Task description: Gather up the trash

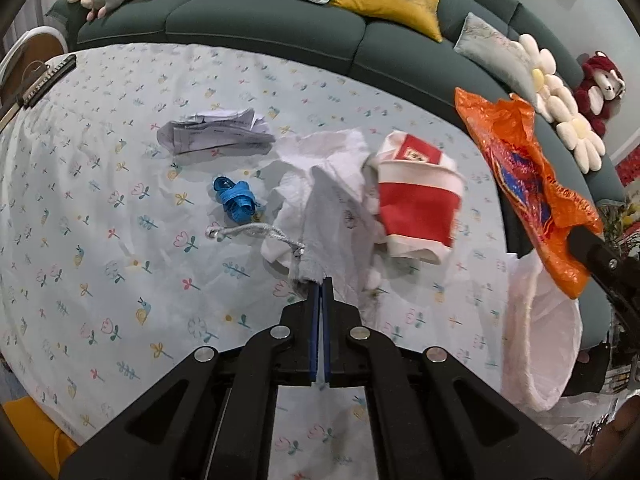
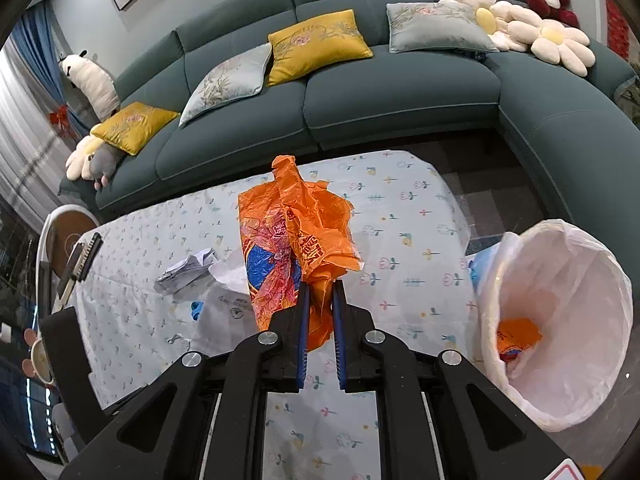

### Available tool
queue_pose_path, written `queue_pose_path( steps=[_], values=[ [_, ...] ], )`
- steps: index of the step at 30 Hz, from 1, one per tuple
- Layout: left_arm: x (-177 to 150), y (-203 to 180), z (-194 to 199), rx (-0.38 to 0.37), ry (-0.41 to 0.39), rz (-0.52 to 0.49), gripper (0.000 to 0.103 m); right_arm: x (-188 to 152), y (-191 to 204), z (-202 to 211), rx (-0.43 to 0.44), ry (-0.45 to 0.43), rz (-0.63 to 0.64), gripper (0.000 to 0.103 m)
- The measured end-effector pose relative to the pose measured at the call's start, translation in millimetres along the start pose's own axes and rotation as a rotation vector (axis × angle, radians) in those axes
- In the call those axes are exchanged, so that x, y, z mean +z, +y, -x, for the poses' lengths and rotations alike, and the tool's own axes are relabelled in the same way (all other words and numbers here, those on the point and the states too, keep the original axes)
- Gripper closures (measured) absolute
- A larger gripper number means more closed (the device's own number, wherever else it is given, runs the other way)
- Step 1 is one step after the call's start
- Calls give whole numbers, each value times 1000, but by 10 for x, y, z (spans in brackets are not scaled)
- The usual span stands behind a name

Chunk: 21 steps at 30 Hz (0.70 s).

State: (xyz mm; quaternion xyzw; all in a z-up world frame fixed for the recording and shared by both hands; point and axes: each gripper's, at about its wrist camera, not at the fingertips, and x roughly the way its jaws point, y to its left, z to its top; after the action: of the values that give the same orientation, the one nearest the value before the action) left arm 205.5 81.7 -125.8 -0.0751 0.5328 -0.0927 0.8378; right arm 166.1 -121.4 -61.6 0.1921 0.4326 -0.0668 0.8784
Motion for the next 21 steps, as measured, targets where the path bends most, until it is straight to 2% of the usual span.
queue_pose_path(
  steps=[9,21],
  values=[
    [-44,-430,395,-40,-61,-77,102,-72,-257,293,-1,-33,-43,93],
    [-268,-1486,748,-149,-100,-256,102,-217,-919,753,-53,-92,-127,93]
  ],
)
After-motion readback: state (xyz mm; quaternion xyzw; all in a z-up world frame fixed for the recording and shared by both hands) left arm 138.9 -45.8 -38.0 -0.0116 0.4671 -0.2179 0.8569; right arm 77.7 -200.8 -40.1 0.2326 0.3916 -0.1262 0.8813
